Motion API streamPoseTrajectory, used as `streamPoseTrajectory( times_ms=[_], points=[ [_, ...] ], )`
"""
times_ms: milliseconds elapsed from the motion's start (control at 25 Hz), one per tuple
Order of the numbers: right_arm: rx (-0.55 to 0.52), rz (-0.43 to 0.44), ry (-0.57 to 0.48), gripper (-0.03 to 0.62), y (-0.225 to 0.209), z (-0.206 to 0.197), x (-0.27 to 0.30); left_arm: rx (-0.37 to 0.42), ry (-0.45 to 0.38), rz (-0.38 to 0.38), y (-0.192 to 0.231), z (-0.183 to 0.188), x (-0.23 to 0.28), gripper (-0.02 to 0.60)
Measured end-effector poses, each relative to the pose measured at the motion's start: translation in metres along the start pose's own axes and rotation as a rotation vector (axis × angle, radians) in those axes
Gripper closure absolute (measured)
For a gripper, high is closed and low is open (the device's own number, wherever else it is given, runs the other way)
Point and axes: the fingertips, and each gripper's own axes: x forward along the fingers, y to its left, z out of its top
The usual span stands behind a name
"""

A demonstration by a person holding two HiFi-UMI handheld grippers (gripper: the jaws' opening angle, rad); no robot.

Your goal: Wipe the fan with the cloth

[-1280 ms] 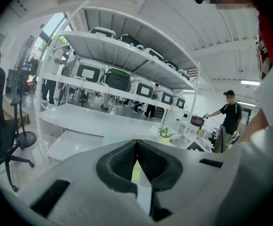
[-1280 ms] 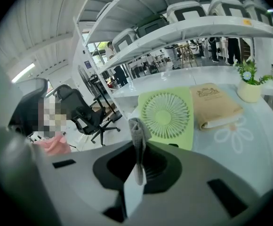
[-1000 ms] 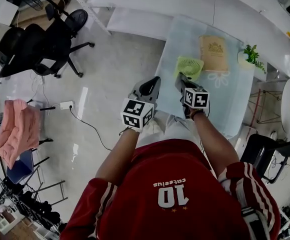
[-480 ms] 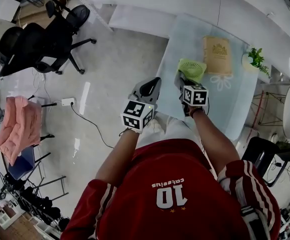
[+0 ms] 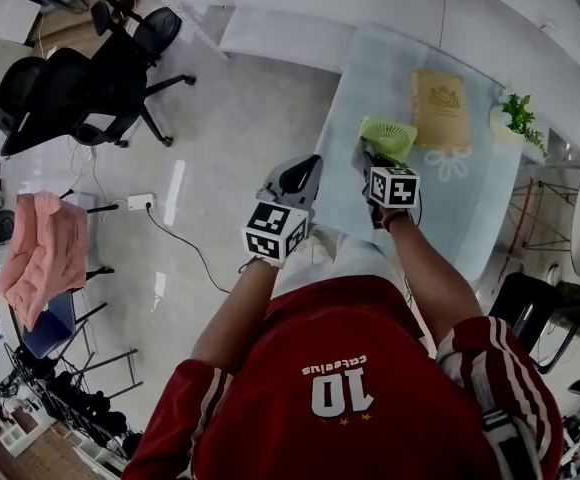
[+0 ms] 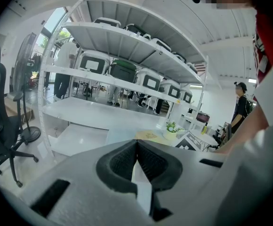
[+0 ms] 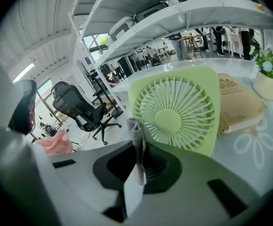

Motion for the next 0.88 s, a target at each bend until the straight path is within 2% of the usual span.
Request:
streamPoseTrajectory(
  times_ms=[880],
  points=[
    [0.042, -0.071, -0.019, 0.571, -0.037, -0.007, -0.023, 0.021, 0.009, -0.071, -0.023, 0.003, 0.018, 0.583]
  ],
)
